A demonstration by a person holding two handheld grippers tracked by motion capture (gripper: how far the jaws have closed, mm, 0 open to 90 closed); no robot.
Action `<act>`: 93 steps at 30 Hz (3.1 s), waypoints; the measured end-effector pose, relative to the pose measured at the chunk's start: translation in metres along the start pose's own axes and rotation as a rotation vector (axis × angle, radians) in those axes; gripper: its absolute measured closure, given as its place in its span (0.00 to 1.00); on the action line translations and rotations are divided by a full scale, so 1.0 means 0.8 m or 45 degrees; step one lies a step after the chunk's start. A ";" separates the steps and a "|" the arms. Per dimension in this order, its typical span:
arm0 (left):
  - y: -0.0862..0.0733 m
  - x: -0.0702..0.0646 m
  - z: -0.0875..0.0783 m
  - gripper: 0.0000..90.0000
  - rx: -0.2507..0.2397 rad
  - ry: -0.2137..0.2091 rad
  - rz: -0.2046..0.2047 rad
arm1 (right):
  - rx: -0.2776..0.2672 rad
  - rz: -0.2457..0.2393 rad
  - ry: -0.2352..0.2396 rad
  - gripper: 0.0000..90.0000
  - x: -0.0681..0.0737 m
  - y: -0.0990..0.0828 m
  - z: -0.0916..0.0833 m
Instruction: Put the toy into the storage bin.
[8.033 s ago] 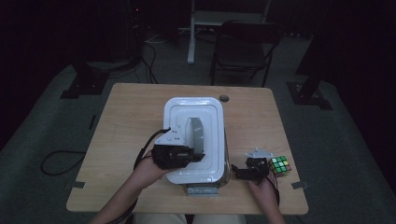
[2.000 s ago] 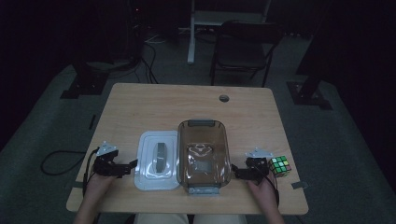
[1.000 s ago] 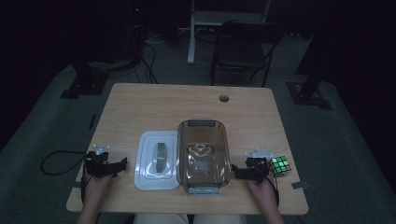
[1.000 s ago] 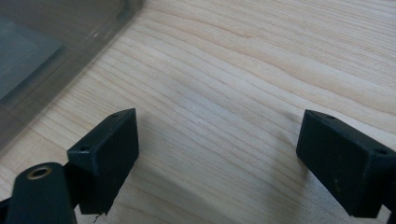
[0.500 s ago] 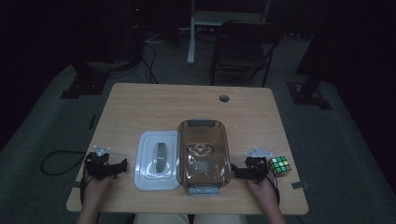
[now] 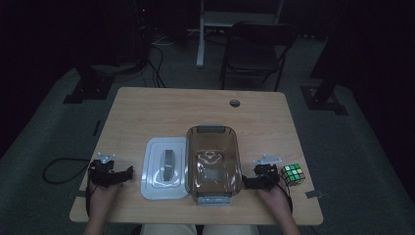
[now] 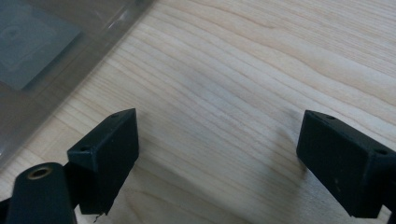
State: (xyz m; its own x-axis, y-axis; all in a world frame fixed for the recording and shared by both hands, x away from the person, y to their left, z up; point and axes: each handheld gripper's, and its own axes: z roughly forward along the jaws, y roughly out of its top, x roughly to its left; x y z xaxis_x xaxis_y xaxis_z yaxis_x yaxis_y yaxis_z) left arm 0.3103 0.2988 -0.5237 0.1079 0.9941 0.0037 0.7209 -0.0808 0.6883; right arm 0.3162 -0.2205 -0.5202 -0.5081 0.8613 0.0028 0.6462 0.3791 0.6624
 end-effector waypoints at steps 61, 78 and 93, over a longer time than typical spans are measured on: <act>0.000 0.000 0.000 0.01 0.004 -0.029 0.040 | -0.189 0.362 -0.276 0.18 -0.094 -0.087 -0.101; -0.001 0.000 0.000 0.01 0.003 -0.029 0.039 | -0.120 0.371 -0.290 0.37 -0.091 -0.095 -0.084; -0.001 0.000 0.000 0.01 0.003 -0.031 0.042 | -0.132 0.267 -0.216 0.37 -0.077 -0.068 -0.093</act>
State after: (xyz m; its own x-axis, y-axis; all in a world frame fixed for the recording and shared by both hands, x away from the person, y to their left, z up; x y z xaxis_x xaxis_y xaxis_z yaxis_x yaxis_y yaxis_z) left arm 0.3099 0.2988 -0.5238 0.1484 0.9889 0.0090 0.7184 -0.1141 0.6862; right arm 0.2697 -0.3193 -0.5003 -0.2612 0.9649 0.0281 0.6612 0.1577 0.7334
